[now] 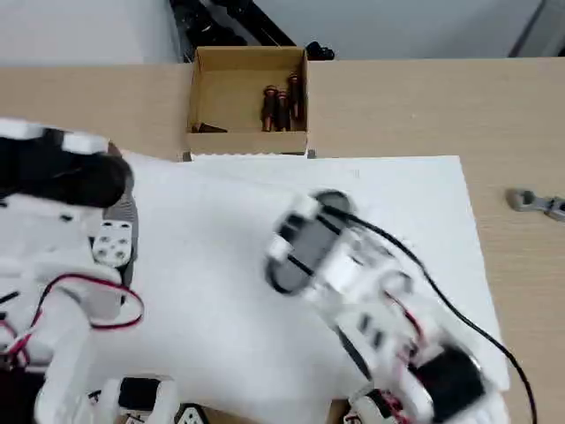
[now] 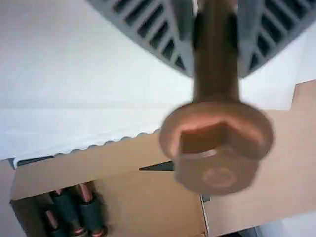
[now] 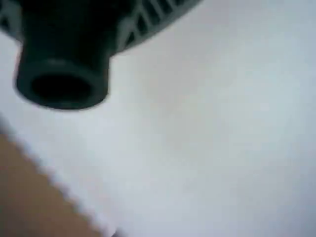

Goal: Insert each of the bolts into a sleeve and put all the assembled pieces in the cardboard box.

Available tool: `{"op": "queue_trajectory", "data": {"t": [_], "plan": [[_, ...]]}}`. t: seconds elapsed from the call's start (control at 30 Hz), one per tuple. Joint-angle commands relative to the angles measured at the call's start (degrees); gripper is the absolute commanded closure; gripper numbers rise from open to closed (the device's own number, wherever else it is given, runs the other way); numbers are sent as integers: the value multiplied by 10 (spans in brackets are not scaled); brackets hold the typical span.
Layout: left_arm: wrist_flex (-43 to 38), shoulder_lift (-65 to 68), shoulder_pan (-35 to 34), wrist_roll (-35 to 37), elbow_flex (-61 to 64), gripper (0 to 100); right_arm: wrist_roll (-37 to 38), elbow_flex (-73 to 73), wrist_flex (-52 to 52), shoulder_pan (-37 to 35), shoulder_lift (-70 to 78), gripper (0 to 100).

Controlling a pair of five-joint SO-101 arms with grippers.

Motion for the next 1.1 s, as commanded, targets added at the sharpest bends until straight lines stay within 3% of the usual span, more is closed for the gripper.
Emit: {"op": "queue_trajectory", "data": {"t": [0.0, 0.23, 0.43, 0.6, 0.73, 0.87, 1.07], "plan": [[-46, -4, 1, 0, 17, 994, -4, -5, -12, 45, -81, 995], [-103, -4, 3, 0, 65, 994, -25, -4, 42, 80, -137, 995], [-110, -4, 3, 0, 68, 994, -195, -4, 36, 61, -179, 995], [-110, -4, 3, 0, 68, 994, -340, 62, -76, 48, -208, 995], [-109, -4, 3, 3, 68, 994, -363, 133, -152, 45, -215, 995], [-113, -4, 4, 4, 66, 994, -345, 159, -156, -19, -214, 995], [-185, -3, 8, 4, 68, 994, -343, 191, -174, -51, -213, 995]]}}
